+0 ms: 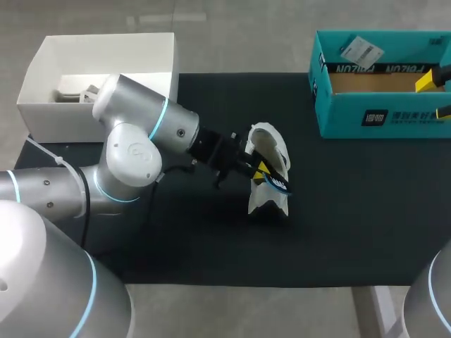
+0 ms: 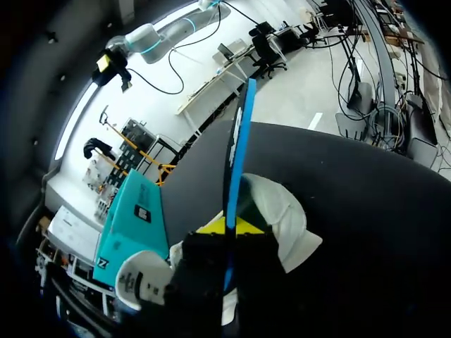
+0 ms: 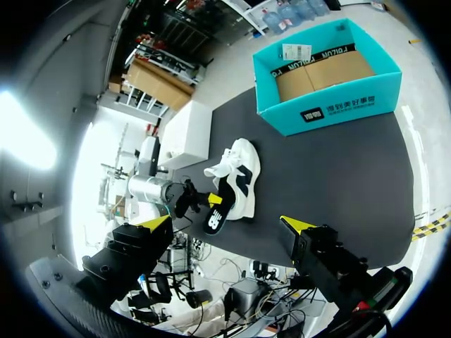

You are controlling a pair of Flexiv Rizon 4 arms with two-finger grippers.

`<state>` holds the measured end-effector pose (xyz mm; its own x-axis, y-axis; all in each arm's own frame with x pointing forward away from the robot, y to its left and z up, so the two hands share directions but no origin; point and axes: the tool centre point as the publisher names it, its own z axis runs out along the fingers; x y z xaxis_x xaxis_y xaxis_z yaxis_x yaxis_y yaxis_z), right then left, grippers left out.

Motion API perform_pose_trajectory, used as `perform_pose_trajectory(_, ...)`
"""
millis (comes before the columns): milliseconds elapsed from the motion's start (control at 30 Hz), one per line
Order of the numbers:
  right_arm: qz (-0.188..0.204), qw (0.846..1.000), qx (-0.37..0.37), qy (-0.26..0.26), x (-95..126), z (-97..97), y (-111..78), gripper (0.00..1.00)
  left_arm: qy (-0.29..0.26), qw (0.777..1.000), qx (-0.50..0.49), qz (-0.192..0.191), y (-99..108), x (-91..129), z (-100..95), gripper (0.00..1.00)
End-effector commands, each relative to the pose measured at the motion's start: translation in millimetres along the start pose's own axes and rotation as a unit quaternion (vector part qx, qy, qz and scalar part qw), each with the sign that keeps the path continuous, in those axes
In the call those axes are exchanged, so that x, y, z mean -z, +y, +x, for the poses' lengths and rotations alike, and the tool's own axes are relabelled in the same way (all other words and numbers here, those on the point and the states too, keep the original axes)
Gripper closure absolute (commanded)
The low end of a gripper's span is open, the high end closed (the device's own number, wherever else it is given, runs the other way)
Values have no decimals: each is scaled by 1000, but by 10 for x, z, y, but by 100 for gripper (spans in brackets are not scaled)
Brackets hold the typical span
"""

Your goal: Take the shoe out of the shoebox, open the shoe tongue, remove and reinsert the insole, then place the shoe into the shoebox

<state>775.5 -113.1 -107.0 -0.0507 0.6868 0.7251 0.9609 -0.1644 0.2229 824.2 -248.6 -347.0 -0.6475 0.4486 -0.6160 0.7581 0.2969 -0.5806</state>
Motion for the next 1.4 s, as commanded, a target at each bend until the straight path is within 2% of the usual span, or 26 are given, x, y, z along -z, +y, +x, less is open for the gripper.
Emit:
perform_pose_trajectory(33,-1,1000,0,-1,-7,-2,-7,0,3,1000,7,-11,102,-47,24,100)
perform_pose_trajectory(200,-1,1000,0,-1,-7,-2,-7,0,3,1000,18,-19,191,-67,37,100)
perform_pose_trajectory(300,-1,1000,0,-1,-7,-2,-7,0,0,1000,26,-13,170,-62,34,100)
perform_pose_trajectory(333,-1,1000,0,-1,-7,-2,-7,0,0,1000,26,-9,131,-49,32,78)
perform_pose_trajectory(367,-1,1000,0,-1,-7,-2,-7,0,0,1000,24,-6,90,-33,29,63)
perform_pose_trajectory(433,-1,1000,0,-1,-7,-2,-7,0,0,1000,18,-1,6,8,27,49)
perform_pose_trajectory(500,-1,1000,0,-1,-7,-2,-7,0,-5,1000,13,4,-71,51,24,44)
perform_pose_trajectory(667,-1,1000,0,-1,-7,-2,-7,0,-13,1000,0,11,-210,120,-5,54)
perform_pose_trajectory(967,-1,1000,0,-1,-7,-2,-7,0,3,999,-11,30,-392,80,51,63)
perform_pose_trajectory(1033,-1,1000,0,-1,-7,-2,-7,0,6,999,-11,31,-399,52,65,79)
perform_pose_trajectory(1133,-1,1000,0,-1,-7,-2,-7,0,12,1000,-13,25,-347,16,75,91)
perform_pose_trajectory(1167,-1,1000,0,-1,-7,-2,-7,0,14,1000,-16,22,-331,8,75,100)
perform_pose_trajectory(1267,-1,1000,0,-1,-7,-2,-7,0,14,1000,-17,21,-282,-8,62,100)
perform_pose_trajectory(1400,-1,1000,0,-1,-7,-2,-7,0,20,1000,-25,-1,-188,-4,50,100)
